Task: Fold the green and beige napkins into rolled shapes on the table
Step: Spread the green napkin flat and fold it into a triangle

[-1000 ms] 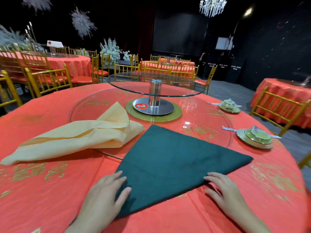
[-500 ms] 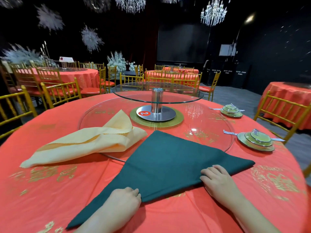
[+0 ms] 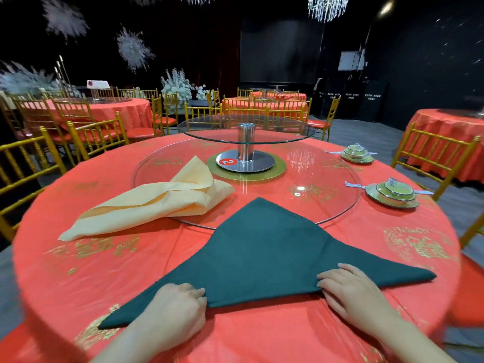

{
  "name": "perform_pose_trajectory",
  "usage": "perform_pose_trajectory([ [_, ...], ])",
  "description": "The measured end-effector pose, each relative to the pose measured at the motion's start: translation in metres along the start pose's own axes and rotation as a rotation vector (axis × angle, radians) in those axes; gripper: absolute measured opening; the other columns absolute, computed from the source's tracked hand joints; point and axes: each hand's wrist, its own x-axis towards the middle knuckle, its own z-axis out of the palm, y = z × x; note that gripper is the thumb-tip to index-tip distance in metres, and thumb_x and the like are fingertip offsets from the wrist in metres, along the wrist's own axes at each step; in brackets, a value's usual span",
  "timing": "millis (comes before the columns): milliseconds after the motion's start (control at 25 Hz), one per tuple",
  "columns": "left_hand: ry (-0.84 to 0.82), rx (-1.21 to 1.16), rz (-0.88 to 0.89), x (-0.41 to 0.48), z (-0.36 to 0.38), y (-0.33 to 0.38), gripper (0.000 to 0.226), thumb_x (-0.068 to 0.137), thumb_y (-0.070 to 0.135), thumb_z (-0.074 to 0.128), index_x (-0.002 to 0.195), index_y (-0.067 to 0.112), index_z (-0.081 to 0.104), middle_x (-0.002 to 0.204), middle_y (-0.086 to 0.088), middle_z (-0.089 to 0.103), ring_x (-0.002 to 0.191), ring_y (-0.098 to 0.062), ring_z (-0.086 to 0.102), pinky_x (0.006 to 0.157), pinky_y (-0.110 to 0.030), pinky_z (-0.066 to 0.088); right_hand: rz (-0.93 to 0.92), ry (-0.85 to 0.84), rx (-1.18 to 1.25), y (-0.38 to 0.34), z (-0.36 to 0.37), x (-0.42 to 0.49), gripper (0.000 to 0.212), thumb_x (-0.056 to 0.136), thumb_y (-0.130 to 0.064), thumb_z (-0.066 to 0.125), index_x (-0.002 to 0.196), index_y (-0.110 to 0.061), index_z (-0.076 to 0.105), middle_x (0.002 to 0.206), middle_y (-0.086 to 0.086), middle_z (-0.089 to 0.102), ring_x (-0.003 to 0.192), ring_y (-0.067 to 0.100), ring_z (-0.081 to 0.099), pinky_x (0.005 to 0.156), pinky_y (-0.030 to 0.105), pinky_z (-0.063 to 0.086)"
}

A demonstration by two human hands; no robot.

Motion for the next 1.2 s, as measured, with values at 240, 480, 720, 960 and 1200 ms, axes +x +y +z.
perform_pose_trajectory([
  [240, -0.112, -0.177, -0.367, 0.011, -0.016, 0.029, 0.065, 0.092, 0.061, 0.012, 0.108, 0.033, 0.069, 0.114, 0.010, 0.067, 0.105, -0.015, 0.065, 0.083, -0.034, 0.054, 0.344, -0.338, 0.126, -0.032, -0.010, -0.003, 0.106, 0.059, -0.083, -0.027, 0.141, -0.045, 0.030, 0.149, -0.018, 0.016, 0.141, 0.001, 0.015, 0.113, 0.023, 0.008],
  [480, -0.279, -0.246, -0.516, 0.015, -0.004, 0.033, 0.073, 0.078, 0.063, 0.007, 0.137, 0.038, 0.044, 0.147, 0.001, 0.041, 0.135, -0.026, 0.039, 0.102, -0.057, 0.036, 0.445, -0.452, 0.188, -0.041, -0.014, 0.005, 0.119, 0.045, -0.083, -0.036, 0.144, -0.045, 0.016, 0.158, -0.011, 0.005, 0.144, 0.003, -0.003, 0.113, 0.025, -0.006],
  [720, -0.307, -0.241, -0.543, 0.035, -0.012, 0.048, 0.084, 0.075, 0.059, -0.005, 0.150, 0.024, 0.011, 0.159, -0.001, 0.000, 0.146, -0.022, -0.005, 0.114, -0.054, 0.003, 0.470, -0.453, 0.202, -0.048, -0.019, 0.009, 0.122, 0.045, -0.083, -0.036, 0.146, -0.040, 0.017, 0.158, -0.010, 0.004, 0.144, 0.003, -0.004, 0.113, 0.026, -0.006],
  [960, -0.200, -0.332, -0.433, 0.101, -0.009, 0.102, 0.059, 0.099, 0.040, 0.021, 0.149, 0.010, 0.012, 0.159, -0.005, 0.005, 0.146, -0.018, -0.002, 0.117, -0.046, 0.003, 0.505, -0.264, 0.258, -0.095, -0.008, 0.052, 0.110, 0.062, -0.072, -0.024, 0.149, -0.019, 0.015, 0.158, -0.004, 0.007, 0.145, 0.006, 0.000, 0.116, 0.028, -0.002],
  [1200, -0.267, -0.280, -0.500, 0.104, 0.010, 0.108, 0.067, 0.096, 0.052, 0.018, 0.150, 0.015, 0.006, 0.159, -0.003, 0.000, 0.146, -0.022, -0.005, 0.115, -0.052, 0.001, 0.508, -0.342, 0.219, -0.086, 0.012, 0.053, 0.093, 0.070, -0.055, -0.016, 0.150, -0.017, 0.011, 0.159, -0.001, 0.005, 0.145, 0.011, 0.000, 0.117, 0.033, 0.001],
])
